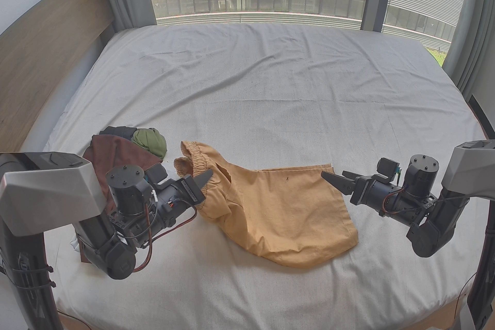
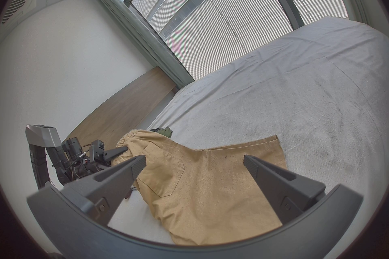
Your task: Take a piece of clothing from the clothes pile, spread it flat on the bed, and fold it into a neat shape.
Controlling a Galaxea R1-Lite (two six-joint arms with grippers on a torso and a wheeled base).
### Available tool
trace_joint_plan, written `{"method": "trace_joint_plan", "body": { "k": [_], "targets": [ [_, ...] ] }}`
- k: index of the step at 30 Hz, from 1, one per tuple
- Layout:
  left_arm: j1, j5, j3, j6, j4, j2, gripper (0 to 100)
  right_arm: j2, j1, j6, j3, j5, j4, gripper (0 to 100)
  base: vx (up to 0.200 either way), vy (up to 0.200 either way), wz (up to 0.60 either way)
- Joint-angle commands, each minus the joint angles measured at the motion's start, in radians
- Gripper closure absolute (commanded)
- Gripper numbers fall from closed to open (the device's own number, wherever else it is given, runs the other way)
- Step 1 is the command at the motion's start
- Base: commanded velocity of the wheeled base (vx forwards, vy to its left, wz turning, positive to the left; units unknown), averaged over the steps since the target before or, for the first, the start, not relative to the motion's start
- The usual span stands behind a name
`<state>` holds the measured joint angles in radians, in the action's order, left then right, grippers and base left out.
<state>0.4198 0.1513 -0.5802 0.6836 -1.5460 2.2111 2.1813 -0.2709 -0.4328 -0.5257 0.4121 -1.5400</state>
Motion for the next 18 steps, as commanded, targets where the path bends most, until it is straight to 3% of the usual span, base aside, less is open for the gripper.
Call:
{"method": "trace_joint_plan", "body": {
  "k": [1, 10, 18],
  "targets": [
    [0.028, 0.002, -0.027, -0.001, 0.0, -0.004, 100, 0.002, -0.002, 0.0, 0.0, 0.001, 0.0, 0, 0.0, 0.0, 0.0],
    [0.033, 0.008, -0.027, 0.001, -0.003, -0.004, 100, 0.002, 0.004, -0.001, -0.008, 0.001, 0.0, 0, 0.0, 0.0, 0.0],
    [0.085, 0.008, -0.024, 0.004, -0.003, 0.001, 100, -0.005, 0.013, -0.003, -0.014, 0.001, 0.0, 0, 0.0, 0.0, 0.0]
  ]
}}
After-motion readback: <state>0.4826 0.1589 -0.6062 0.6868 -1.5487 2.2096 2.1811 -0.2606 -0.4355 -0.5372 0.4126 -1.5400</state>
